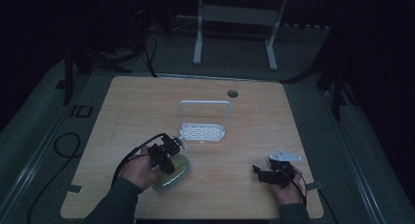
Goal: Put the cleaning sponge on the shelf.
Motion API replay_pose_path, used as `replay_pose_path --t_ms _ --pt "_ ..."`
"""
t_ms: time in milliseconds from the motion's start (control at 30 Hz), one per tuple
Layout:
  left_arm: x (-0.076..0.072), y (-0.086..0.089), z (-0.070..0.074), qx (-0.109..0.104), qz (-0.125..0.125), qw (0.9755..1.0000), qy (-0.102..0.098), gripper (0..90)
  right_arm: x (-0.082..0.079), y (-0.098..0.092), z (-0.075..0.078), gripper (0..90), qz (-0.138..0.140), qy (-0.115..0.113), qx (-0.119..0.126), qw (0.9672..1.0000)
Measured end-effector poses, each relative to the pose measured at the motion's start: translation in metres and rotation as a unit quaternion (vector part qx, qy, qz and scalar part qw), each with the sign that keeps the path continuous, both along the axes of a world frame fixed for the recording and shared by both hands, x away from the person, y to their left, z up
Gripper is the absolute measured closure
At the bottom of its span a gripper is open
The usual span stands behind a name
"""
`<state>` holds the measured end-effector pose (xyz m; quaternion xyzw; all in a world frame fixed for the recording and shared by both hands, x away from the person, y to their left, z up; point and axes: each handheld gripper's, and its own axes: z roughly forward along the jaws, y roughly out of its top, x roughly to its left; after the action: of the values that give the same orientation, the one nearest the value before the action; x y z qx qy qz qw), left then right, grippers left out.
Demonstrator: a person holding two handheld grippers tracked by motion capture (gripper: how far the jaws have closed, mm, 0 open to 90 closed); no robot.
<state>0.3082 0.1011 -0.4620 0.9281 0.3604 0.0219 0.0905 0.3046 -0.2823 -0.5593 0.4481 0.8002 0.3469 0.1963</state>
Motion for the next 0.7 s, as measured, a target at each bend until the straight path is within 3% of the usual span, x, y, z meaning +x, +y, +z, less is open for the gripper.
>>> replay_pose_path --t_ms 533,700 --pt "0.007 0.008 0.008 -0.033 -0.023 0.999 -0.018 71.6 0.0 0.0 0.0 20.9 0.0 0.0 0.0 1.0" --pt "0.01 0.012 0.012 -0.049 -0.033 0.9976 -0.036 71.6 0.0 0.0 0.0 20.9 0.0 0.0 0.0 1.0"
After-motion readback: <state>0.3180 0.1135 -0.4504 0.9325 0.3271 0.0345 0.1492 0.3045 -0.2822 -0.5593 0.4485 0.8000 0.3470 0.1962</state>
